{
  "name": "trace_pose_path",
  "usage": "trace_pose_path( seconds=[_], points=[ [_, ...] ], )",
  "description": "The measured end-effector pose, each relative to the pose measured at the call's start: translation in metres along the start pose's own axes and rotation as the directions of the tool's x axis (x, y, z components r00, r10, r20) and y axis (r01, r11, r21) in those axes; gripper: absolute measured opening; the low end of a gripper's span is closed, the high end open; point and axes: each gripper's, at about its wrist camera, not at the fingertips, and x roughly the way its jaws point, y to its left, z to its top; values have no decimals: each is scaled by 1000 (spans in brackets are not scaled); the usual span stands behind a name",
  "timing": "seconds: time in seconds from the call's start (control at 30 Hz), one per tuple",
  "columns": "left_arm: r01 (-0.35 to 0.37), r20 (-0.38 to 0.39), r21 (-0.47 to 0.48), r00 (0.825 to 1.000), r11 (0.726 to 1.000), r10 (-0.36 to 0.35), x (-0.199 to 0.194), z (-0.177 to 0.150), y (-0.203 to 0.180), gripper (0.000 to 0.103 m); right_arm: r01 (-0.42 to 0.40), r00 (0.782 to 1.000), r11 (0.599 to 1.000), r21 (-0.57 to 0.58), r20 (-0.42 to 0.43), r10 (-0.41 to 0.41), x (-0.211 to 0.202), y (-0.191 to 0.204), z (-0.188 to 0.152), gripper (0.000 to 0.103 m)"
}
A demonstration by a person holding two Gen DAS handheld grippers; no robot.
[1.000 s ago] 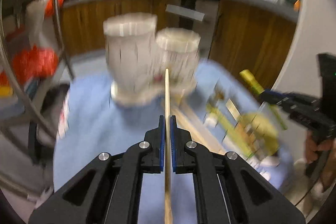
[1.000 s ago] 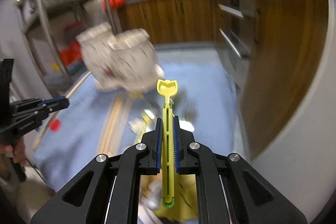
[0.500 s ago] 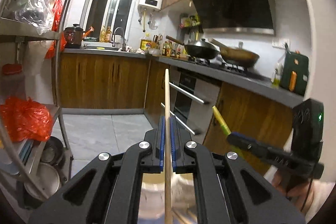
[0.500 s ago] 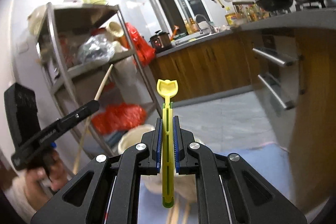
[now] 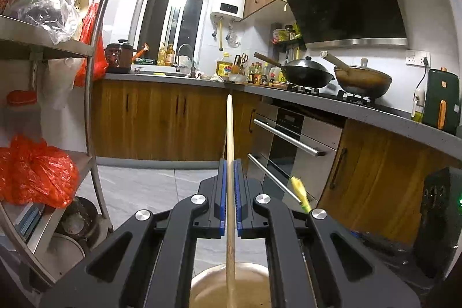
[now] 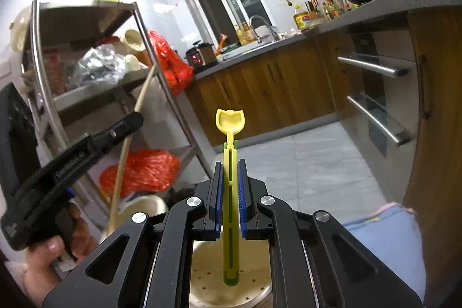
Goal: Organize utensils
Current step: 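Lift and drop the chopstick and yellow spoon into the ceramic holder with both tools, then open both tools and withdraw them back over the utensils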
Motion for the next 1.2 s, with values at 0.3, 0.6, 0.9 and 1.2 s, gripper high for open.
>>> trace_pose_path(
  seconds=[0.3,0.6,0.9,1.2],
  points=[
    [5,-18,-6,1000,1000,-5,-25,-27,5,4,11,999,996,-84,-30,-14,-16,7,-16,10],
    [-11,-48,23,999,1000,12,-47,-41,8,4,42,997,991,-127,-56,-49,-24,11,-24,10],
    [-38,-67,35,997,999,41,-57,-44,12,23,50,998,990,-135,-29,-54,-38,12,-20,36],
    [-48,-80,20,996,999,49,-95,-50,1,84,62,997,989,-132,44,-57,-104,10,-4,94]
  ],
)
